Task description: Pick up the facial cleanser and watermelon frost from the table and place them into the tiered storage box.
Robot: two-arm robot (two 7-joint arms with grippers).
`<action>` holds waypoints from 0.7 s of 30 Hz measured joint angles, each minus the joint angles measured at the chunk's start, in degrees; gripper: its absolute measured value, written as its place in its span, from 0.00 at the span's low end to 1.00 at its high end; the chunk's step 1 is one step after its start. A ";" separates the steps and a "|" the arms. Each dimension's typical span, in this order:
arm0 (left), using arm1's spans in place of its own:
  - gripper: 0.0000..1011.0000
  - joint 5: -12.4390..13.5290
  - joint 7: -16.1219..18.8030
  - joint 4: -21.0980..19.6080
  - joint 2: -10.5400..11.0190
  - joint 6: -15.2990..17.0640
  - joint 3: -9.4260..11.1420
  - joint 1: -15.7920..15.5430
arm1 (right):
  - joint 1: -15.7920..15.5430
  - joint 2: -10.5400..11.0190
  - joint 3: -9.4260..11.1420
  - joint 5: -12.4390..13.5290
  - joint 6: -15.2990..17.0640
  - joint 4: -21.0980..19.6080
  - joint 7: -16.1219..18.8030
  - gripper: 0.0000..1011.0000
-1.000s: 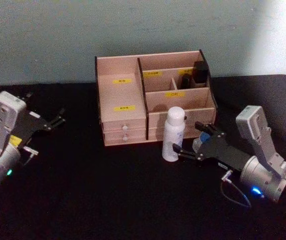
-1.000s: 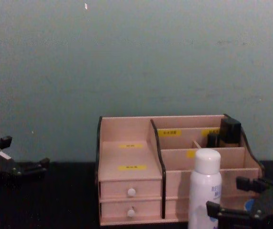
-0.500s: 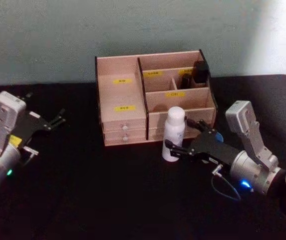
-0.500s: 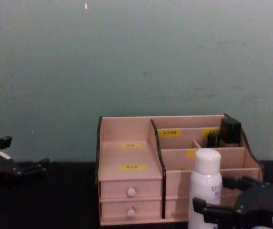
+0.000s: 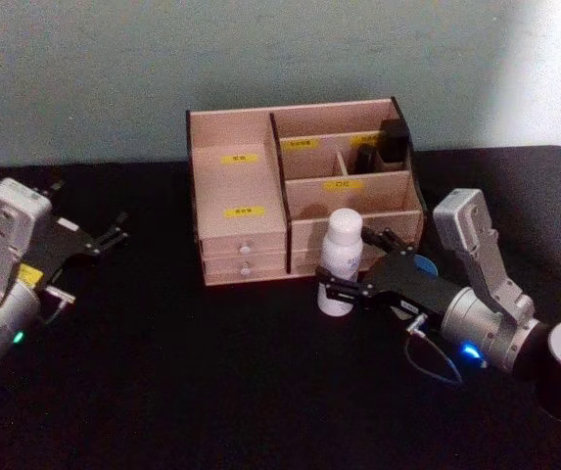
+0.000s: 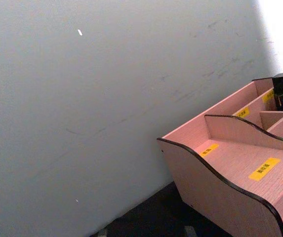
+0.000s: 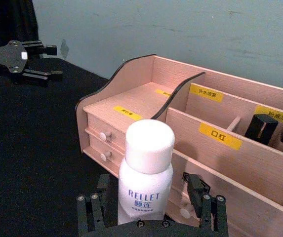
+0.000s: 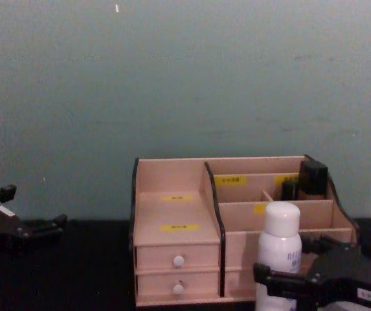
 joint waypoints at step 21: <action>0.99 0.00 0.00 0.00 0.00 0.00 0.00 0.00 | 1.10 -1.37 -0.16 -0.03 0.96 1.66 0.01 0.99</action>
